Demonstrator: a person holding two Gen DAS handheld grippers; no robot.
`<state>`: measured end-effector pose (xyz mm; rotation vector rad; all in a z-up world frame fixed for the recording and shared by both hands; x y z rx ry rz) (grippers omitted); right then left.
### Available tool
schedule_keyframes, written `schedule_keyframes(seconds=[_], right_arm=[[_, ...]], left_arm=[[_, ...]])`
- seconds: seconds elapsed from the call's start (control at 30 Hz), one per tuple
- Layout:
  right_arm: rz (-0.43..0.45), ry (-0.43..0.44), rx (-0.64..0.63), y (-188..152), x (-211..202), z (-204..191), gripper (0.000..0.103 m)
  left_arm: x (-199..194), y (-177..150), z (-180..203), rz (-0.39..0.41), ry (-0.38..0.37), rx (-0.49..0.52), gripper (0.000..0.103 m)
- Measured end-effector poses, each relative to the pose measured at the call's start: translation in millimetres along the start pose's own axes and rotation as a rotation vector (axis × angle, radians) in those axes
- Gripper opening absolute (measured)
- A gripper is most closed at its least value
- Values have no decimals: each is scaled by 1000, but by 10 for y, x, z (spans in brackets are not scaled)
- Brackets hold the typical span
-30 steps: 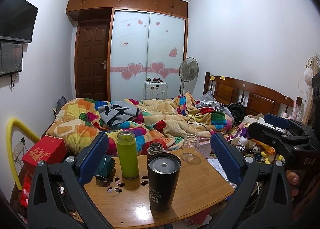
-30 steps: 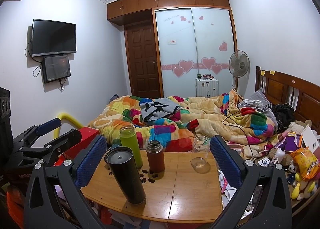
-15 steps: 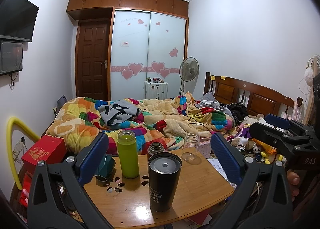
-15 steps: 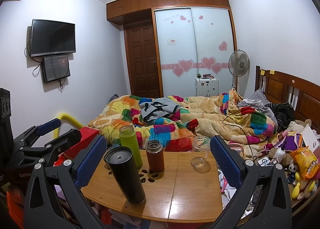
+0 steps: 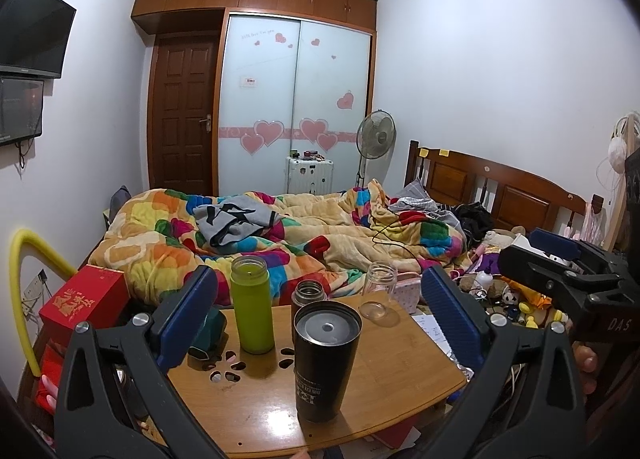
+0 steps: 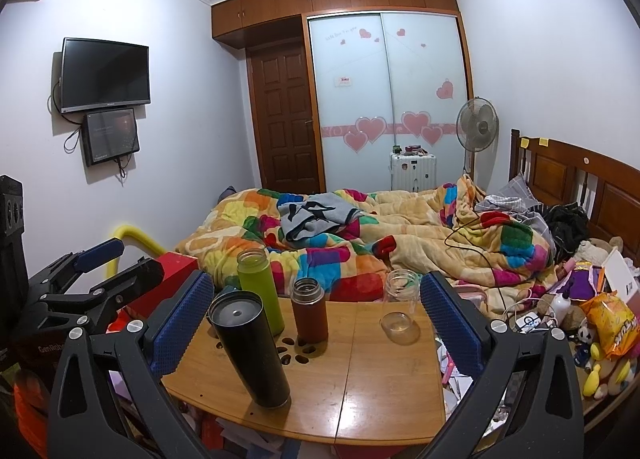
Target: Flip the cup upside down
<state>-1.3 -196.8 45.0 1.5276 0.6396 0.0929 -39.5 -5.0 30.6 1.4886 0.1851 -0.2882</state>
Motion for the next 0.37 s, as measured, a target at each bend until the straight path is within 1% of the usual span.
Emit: schedule_keyframes(seconds=[0.2, 0.37], right_arm=[[-4, -1, 1, -26, 1, -18, 103], [-8, -3, 2, -75, 13, -35, 103]], left_arm=[[27, -10, 27, 0, -4, -1, 103], [4, -6, 37, 17, -9, -4, 103]])
Point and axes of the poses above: each gripper's, at about its wrist camera, not at the fingertips, and x roughly the way its jaws point, z to its right, y to its top, the point moved 3 cm from there along x, roughly the way its jaws point, and after that the axes turned 1 degree about y, right-handed, at the moved point
